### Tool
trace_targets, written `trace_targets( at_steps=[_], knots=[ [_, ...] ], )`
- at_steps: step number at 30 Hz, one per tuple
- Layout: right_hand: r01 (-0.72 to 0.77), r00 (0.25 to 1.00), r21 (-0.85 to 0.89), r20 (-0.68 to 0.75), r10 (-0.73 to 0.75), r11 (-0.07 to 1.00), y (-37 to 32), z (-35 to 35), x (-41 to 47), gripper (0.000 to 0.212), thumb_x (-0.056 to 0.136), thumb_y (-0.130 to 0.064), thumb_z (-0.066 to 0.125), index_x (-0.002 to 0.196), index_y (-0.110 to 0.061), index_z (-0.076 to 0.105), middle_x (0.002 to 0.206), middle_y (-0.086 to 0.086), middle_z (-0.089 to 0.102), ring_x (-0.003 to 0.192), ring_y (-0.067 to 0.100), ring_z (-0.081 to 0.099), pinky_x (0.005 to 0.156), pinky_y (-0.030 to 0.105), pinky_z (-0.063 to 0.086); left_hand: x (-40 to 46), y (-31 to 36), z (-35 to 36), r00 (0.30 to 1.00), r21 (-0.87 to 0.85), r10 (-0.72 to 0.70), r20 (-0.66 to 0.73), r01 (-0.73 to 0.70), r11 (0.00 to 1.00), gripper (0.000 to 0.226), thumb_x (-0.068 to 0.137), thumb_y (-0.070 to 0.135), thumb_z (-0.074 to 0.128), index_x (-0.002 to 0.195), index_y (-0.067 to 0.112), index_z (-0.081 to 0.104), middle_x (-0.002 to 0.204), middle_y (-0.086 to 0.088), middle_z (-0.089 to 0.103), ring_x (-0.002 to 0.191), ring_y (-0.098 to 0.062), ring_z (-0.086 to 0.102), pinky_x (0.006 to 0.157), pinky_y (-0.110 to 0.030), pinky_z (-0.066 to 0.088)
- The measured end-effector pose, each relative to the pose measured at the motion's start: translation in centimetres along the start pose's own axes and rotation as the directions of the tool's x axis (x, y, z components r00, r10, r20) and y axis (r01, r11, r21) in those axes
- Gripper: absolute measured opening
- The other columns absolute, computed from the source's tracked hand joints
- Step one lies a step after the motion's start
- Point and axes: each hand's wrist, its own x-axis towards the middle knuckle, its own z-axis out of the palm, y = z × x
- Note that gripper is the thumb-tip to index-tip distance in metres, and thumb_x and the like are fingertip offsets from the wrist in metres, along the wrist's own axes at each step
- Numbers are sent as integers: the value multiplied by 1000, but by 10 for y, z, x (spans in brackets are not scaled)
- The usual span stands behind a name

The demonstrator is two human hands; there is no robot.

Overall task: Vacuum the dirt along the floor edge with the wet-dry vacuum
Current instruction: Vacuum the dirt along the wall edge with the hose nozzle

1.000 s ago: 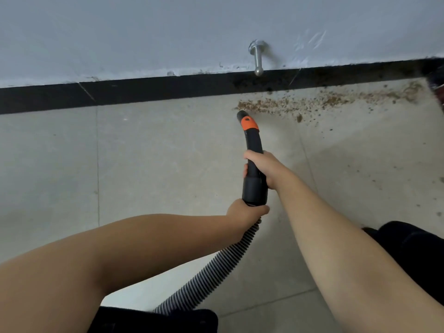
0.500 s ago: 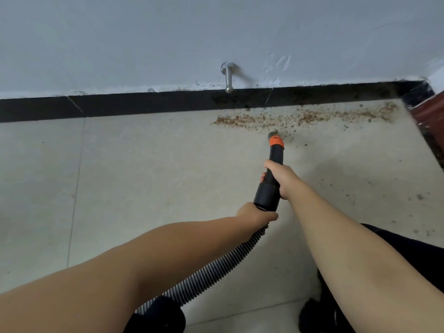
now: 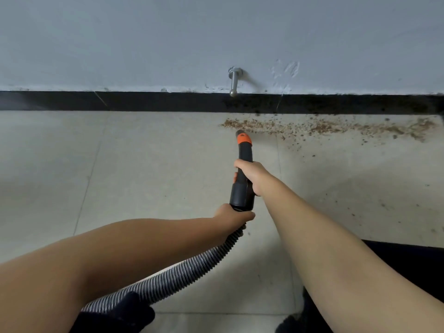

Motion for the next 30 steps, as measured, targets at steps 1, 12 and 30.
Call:
trace_targets(
  at_steps=[1, 12, 30],
  knots=[
    [4, 1000, 3, 15, -4, 1000, 0, 1, 2, 9, 85, -9, 59, 89, -7, 51, 62, 7, 56, 48, 19, 54, 48, 25, 47, 1, 0, 1, 1000, -13, -1, -17, 0, 1000, 26, 82, 14, 67, 102, 4, 54, 68, -8, 54, 56, -19, 51, 59, -29, 49],
    [-12, 994, 56, -112, 18, 998, 1, -89, 6, 10, 85, -7, 58, 88, -10, 48, 64, 7, 54, 51, 20, 53, 56, 30, 49, 11, 20, 79, 999, 57, -19, 46, 17, 998, 26, 80, 19, 67, 100, 8, 54, 69, -5, 54, 55, -16, 52, 51, -23, 47],
    [9, 999, -12, 44, -8, 1000, -11, -1, 9, 8, 86, -7, 57, 90, -8, 50, 64, 7, 54, 49, 19, 52, 51, 27, 49, 14, 5, 10, 997, -53, -26, -77, 22, 998, 31, 81, 17, 67, 107, 3, 54, 70, -8, 55, 54, -18, 51, 57, -27, 49]
  ],
)
